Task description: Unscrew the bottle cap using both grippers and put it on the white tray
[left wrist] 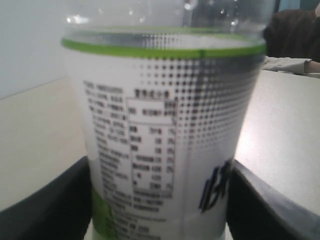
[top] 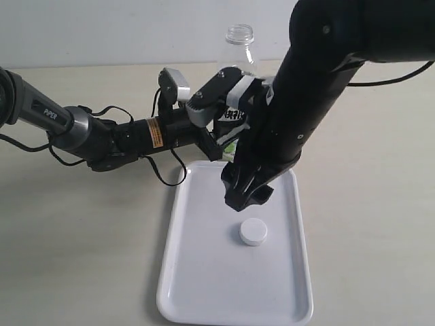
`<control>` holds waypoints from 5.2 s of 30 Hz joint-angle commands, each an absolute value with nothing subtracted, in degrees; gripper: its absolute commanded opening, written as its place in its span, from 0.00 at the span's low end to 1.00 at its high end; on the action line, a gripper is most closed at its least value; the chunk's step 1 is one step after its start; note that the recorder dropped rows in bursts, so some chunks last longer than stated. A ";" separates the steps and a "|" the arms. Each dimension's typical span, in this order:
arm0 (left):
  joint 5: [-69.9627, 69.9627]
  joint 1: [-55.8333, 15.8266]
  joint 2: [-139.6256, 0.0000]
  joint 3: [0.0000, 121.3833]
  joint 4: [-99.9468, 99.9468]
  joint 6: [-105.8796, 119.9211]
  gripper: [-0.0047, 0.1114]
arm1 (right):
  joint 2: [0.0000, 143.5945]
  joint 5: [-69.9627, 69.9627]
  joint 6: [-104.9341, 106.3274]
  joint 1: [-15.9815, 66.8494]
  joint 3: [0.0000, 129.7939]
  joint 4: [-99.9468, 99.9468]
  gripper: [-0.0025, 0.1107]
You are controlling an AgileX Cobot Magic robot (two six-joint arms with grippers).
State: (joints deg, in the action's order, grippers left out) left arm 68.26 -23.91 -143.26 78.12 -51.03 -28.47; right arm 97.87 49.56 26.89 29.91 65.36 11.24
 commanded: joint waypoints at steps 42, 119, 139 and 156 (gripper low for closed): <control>69.96 -3.99 -141.23 78.60 -75.04 -52.82 0.87 | 84.59 48.82 22.37 29.95 65.73 3.88 0.65; 38.45 3.48 -38.92 0.00 -17.39 -27.24 0.04 | 8.84 38.07 -15.11 29.95 31.81 -14.04 0.02; 38.45 3.48 -38.92 0.00 -17.49 -27.25 0.04 | 0.00 -2.00 -22.58 -6.02 0.00 -19.05 0.02; 38.45 3.48 -38.92 0.00 -17.47 -27.25 0.04 | 0.00 1.40 -23.72 -7.07 0.00 -17.69 0.02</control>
